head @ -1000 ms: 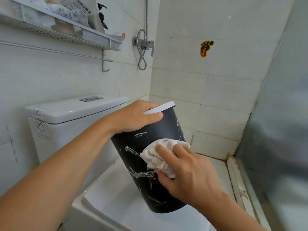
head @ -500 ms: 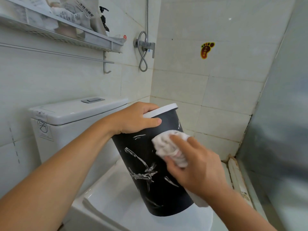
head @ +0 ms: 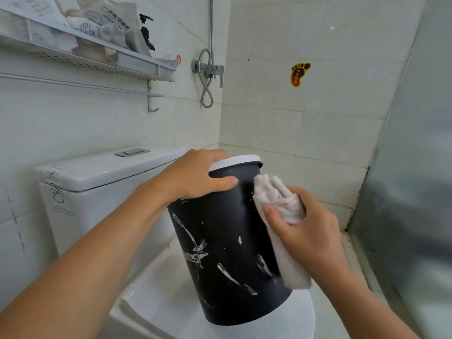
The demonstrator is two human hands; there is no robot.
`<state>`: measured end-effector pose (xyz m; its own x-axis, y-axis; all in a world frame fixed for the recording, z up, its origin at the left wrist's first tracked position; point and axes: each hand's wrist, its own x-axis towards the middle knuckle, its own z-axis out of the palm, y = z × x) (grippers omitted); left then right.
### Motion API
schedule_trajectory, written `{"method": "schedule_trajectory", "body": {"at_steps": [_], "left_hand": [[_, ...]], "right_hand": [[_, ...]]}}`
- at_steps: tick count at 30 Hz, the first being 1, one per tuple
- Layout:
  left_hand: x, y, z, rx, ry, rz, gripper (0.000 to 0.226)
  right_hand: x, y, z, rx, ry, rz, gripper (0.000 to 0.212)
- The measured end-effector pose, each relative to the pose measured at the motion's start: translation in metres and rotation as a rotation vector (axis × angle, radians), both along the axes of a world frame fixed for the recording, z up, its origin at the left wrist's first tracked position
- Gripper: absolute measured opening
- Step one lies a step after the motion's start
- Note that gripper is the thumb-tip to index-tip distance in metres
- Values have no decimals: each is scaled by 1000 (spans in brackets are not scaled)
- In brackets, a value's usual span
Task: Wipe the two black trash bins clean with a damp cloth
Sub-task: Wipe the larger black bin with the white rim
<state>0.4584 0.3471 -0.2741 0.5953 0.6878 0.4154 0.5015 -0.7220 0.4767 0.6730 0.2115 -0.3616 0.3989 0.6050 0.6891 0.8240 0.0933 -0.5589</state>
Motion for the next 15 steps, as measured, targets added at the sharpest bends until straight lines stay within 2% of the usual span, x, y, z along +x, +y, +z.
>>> {"method": "schedule_trajectory", "body": {"at_steps": [3, 8, 12, 15], "left_hand": [[1, 0, -1, -10, -26, -41, 21], [3, 3, -3, -73, -103, -108, 17], [5, 5, -1, -77, -105, -141, 18], [4, 11, -2, -75, -108, -135, 14]], "right_hand": [[1, 11, 11, 12, 44, 42, 46], [-12, 17, 0, -51, -189, 34, 51], [-16, 14, -2, -14, -280, -18, 51], [-21, -3, -17, 29, -455, 41, 54]]}}
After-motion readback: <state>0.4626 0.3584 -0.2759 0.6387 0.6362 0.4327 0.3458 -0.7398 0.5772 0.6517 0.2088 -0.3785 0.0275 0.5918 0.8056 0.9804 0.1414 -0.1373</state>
